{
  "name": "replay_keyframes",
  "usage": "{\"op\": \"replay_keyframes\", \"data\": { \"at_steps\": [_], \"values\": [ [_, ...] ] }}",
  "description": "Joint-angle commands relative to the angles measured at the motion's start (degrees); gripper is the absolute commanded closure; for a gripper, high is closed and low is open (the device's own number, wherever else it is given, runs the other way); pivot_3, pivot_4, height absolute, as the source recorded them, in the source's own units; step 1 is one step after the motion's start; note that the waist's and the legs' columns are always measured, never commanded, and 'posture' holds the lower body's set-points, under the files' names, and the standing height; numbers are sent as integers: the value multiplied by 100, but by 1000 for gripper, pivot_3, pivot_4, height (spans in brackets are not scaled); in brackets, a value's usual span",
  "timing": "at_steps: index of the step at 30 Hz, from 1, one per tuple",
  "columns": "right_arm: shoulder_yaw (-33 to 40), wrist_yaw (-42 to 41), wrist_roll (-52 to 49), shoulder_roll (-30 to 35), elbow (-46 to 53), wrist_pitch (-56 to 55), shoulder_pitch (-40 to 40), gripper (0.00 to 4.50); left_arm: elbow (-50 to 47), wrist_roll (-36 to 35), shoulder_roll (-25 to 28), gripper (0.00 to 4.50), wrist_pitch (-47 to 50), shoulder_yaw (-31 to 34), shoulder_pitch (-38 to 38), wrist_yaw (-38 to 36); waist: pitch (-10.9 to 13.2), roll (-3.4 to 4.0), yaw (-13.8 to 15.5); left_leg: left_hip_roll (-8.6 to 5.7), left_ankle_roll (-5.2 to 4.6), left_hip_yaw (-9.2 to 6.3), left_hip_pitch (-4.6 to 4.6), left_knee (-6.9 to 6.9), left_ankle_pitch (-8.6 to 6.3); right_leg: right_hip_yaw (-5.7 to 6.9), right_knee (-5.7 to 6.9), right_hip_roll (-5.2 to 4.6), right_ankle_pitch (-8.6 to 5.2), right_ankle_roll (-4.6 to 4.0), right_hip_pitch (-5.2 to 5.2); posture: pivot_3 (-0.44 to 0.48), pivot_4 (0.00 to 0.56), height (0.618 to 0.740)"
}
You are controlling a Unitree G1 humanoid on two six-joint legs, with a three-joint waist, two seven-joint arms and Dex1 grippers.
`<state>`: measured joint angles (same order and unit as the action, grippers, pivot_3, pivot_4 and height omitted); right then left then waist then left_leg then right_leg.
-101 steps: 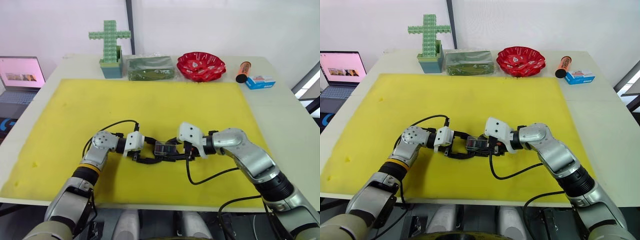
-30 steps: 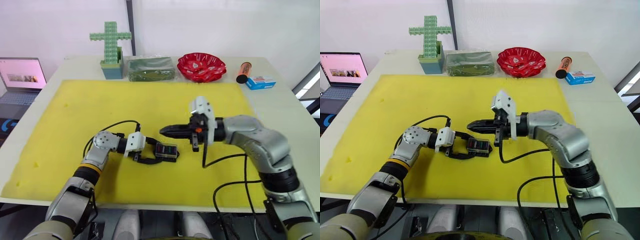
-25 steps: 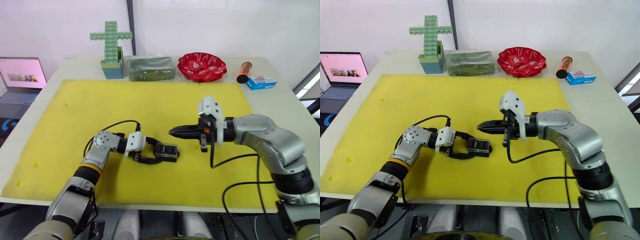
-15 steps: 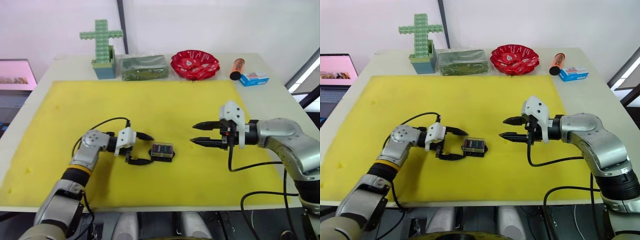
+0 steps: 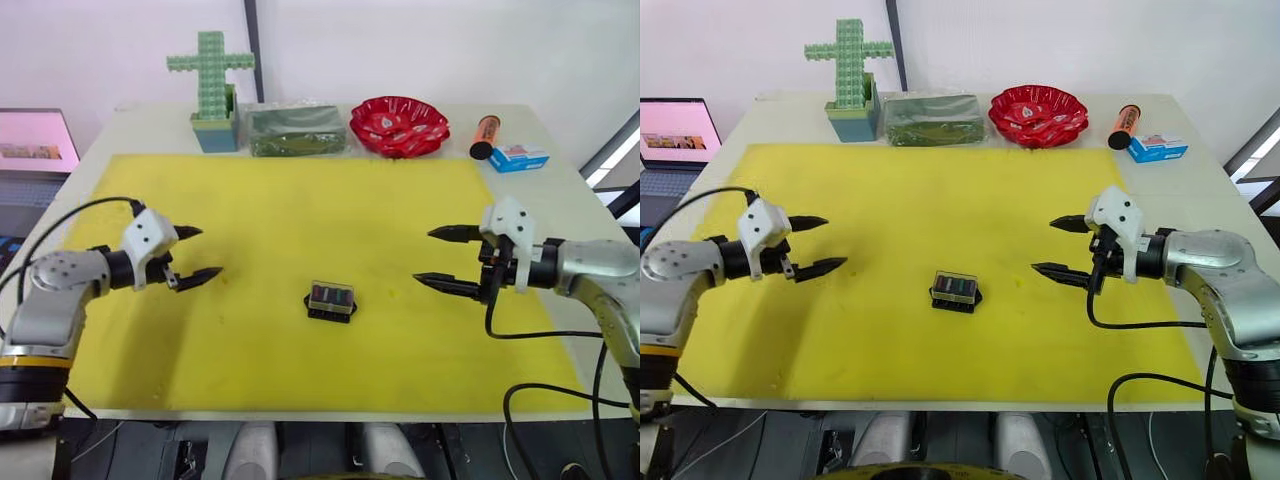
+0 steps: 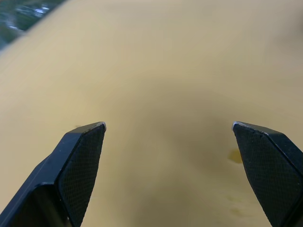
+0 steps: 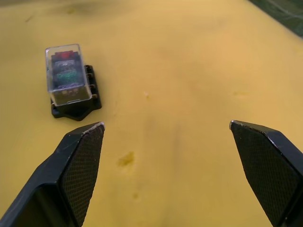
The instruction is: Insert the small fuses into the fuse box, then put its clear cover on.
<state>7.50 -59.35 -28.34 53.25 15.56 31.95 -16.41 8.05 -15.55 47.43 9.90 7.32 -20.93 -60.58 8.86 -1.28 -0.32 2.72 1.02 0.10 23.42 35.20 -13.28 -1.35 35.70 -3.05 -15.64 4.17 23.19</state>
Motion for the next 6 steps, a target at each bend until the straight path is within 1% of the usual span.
{"op": "replay_keyframes", "data": {
  "at_steps": [1,6],
  "values": [
    [184,2,21,85,82,-98,30,10,111,-30,169,0,-39,237,-198,89,0,-1,-19,-1,0,2,1,-2,0,0,-5,0,1,1,0,0,150,740],
    [155,-4,33,81,55,-97,7,10,309,20,222,0,-182,173,-170,7,3,0,-34,4,-1,5,1,-10,-1,0,-14,25,4,8,1,0,150,740]
  ]
}}
